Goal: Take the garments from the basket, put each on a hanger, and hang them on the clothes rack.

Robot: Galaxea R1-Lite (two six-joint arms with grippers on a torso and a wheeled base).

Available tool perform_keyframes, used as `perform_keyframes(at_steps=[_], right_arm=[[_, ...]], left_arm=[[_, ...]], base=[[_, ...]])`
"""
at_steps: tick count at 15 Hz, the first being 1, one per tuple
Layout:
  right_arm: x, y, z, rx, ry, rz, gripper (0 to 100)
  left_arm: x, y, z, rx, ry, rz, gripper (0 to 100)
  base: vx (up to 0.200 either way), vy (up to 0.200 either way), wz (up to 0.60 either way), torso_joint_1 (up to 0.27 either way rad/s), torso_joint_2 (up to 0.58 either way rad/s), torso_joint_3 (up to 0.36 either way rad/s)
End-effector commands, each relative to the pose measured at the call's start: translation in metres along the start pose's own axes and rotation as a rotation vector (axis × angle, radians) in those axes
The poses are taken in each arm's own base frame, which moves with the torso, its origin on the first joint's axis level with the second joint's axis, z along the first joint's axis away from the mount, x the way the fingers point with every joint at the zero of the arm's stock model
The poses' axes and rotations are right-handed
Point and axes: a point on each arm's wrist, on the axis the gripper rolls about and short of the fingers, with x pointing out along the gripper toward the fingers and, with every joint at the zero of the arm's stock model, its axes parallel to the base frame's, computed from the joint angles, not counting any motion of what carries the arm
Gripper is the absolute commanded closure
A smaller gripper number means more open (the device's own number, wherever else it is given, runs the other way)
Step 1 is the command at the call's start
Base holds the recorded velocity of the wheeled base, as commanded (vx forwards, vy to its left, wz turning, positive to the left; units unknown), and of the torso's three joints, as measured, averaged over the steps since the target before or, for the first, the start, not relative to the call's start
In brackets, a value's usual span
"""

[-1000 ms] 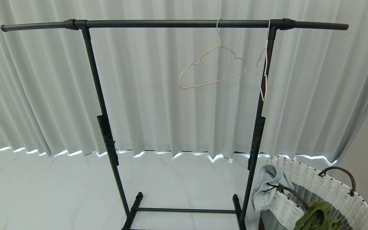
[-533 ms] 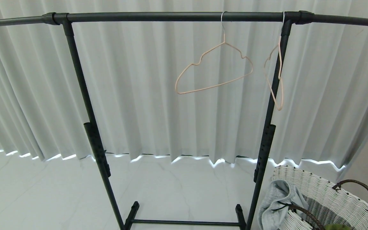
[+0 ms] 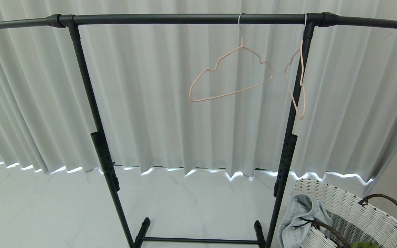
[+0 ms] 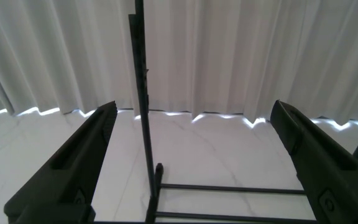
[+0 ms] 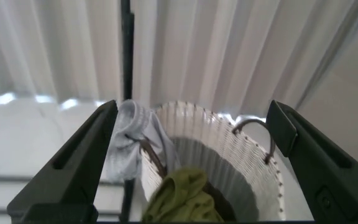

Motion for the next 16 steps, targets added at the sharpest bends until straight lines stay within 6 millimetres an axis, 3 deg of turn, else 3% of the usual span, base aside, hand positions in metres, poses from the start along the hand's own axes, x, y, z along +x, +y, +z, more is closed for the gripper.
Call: perform_keyframes(at_steps=[1, 6, 9, 13, 16], right_arm=[[0.072, -0.004, 0.03, -0.142, 0.37, -0.034, 0], [0.129, -0.014, -0.005, -0.333, 0.773, -0.001, 0], [0.14, -0.015, -0.033, -0.353, 0.96, 0.059, 0], [0.147, -0.012, -0.064, -0.369, 1.078, 0.126, 0], [0.171, -0.014, -0.083, -0.365, 1.075, 0.12, 0]], left_arm=[[0.0, 0.0, 0.0, 0.002, 0.001, -0.001, 0], [0.0, 0.0, 0.0, 0.005, 0.001, -0.001, 0], [0.0, 0.0, 0.0, 0.008, 0.001, -0.001, 0], [0.0, 0.0, 0.0, 0.008, 0.001, -0.001, 0], [0.0, 0.0, 0.0, 0.009, 0.001, -0.001, 0]], base=[[0.0, 0.0, 0.0, 0.0, 0.0, 0.0], [0.0, 0.0, 0.0, 0.0, 0.0, 0.0], [0.0, 0.0, 0.0, 0.0, 0.0, 0.0], [0.0, 0.0, 0.0, 0.0, 0.0, 0.0], [0.0, 0.0, 0.0, 0.0, 0.0, 0.0]])
